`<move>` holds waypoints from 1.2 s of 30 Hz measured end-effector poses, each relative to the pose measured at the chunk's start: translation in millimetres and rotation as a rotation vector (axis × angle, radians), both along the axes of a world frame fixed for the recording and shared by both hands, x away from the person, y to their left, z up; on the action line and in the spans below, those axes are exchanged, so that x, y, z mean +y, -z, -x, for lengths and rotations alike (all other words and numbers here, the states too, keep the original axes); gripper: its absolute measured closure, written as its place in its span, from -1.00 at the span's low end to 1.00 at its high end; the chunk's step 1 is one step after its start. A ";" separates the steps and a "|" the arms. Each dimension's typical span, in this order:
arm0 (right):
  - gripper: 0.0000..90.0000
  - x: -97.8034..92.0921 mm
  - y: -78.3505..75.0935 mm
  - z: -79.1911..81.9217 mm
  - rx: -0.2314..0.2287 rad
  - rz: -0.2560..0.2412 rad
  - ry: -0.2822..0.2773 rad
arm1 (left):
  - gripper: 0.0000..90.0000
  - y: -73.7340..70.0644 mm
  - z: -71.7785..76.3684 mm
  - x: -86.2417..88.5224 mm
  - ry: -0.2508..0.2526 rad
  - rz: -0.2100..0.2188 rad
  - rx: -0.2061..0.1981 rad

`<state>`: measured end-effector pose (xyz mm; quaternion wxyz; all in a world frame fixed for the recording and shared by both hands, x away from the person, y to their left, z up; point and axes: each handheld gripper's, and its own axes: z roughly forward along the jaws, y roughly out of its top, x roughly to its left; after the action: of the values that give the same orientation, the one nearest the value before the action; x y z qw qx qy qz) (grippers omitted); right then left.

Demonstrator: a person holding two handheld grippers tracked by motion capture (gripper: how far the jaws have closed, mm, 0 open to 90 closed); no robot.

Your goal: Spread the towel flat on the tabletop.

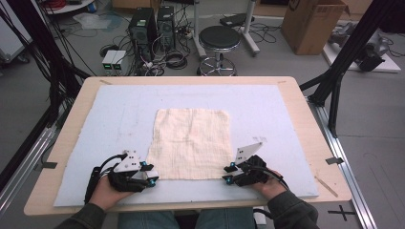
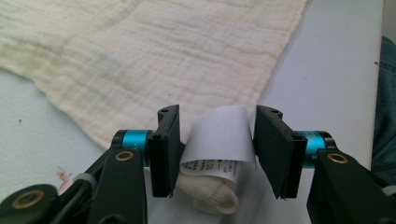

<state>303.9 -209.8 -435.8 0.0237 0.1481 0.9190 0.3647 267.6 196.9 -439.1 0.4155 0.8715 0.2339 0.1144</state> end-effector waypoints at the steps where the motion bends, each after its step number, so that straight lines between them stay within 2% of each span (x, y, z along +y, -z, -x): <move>1: 0.52 -0.2 0.0 -1.3 0.000 0.000 0.000 | 0.23 1.7 -1.5 0.6 0.001 -0.003 0.009; 3: 0.60 -0.3 0.2 -2.4 -0.002 0.002 0.005 | 0.33 5.0 -3.3 2.0 0.004 -0.007 0.012; 9: 0.83 0.9 -0.8 -2.3 -0.002 0.008 0.001 | 0.85 4.9 -0.5 4.1 0.007 -0.002 0.002; 12: 0.89 0.0 -1.1 -2.7 0.012 0.002 0.002 | 0.89 3.9 3.5 4.0 0.016 -0.002 -0.002; 19: 0.92 -2.4 -4.0 5.3 0.017 -0.012 -0.027 | 0.90 -1.9 19.0 6.4 0.031 0.016 -0.029; 22: 0.92 -4.4 -5.7 9.1 0.023 -0.022 -0.036 | 0.90 -3.0 24.2 5.7 0.032 0.011 -0.037; 28: 0.90 -8.4 -6.6 13.0 0.040 -0.049 -0.040 | 0.90 -3.3 33.0 4.8 0.044 0.019 -0.032; 29: 0.83 -9.2 -6.9 13.5 0.042 -0.058 -0.039 | 0.87 -3.6 33.2 4.7 0.041 0.027 -0.032; 30: 0.77 -10.1 -7.7 14.0 0.056 -0.072 -0.033 | 0.79 -4.3 33.0 5.0 0.035 0.035 -0.028; 32: 0.66 -12.5 -9.5 13.1 0.053 -0.109 -0.027 | 0.59 -6.8 31.5 6.5 0.017 0.055 -0.022; 36: 0.49 -15.4 -13.5 11.0 0.048 -0.153 0.003 | 0.37 -12.2 27.7 11.4 -0.039 0.122 -0.020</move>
<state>292.9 -225.2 -422.3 -0.0092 0.1594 0.8885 0.4302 240.0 208.2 -426.9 0.4681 0.8386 0.2531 0.1168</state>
